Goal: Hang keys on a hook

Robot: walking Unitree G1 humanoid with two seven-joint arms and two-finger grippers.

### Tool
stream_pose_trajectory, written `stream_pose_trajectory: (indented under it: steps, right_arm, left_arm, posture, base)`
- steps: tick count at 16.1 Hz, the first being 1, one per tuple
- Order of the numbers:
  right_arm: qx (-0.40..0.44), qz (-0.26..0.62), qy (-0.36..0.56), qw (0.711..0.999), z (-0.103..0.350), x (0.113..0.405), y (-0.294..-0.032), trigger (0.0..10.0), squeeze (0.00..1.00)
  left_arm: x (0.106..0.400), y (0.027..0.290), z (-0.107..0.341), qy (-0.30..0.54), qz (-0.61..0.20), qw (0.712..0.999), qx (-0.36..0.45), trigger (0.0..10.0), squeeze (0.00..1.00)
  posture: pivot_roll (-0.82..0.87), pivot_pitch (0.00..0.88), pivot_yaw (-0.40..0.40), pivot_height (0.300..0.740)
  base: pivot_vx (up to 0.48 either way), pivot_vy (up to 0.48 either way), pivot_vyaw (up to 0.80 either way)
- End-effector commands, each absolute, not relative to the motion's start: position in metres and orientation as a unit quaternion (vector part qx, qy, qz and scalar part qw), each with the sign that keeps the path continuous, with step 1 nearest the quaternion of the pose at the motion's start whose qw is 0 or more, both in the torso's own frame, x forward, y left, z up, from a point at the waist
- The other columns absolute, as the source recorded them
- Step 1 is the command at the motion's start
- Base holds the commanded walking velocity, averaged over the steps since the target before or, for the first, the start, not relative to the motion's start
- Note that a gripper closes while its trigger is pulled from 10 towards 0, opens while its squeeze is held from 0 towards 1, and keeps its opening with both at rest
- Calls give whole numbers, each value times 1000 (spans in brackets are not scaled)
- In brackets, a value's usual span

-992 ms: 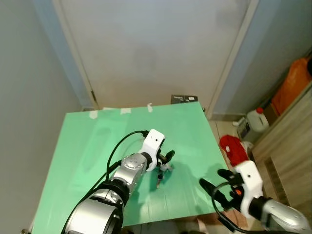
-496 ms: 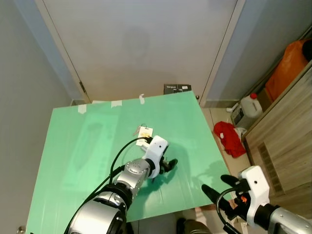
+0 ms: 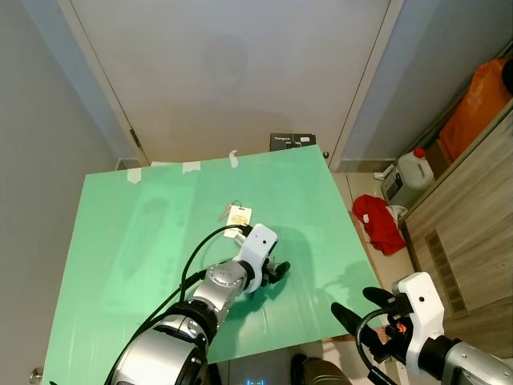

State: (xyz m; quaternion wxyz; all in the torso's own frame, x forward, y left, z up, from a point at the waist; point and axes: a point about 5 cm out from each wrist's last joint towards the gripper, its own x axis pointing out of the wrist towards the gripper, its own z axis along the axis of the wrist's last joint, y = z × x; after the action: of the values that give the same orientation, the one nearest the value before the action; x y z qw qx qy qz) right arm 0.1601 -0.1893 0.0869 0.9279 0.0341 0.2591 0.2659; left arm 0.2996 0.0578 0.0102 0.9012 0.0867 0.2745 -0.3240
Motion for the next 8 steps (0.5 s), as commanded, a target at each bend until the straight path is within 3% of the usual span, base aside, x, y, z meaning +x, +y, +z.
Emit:
stream_pose_trajectory:
  steps: [1,4,8]
  right_arm:
    - [38,264,264,927,88,159,-188,10000,0]
    - [38,264,264,927,88,159,-187,10000,0]
    - [41,263,266,926,84,160,-186,10000,0]
  left_arm:
    - [286,65,-7,320,-316,888,93,10000,0]
    - [278,67,-15,345,-314,879,99,10000,0]
    - [297,78,0,304,-271,907,106,10000,0]
  posture:
    - [-292,203,26,740]
    - [-293,203,25,740]
    - [-279,188,33,740]
  base:
    - [0,0,0]
    - [0,0,0]
    - [0,0,0]
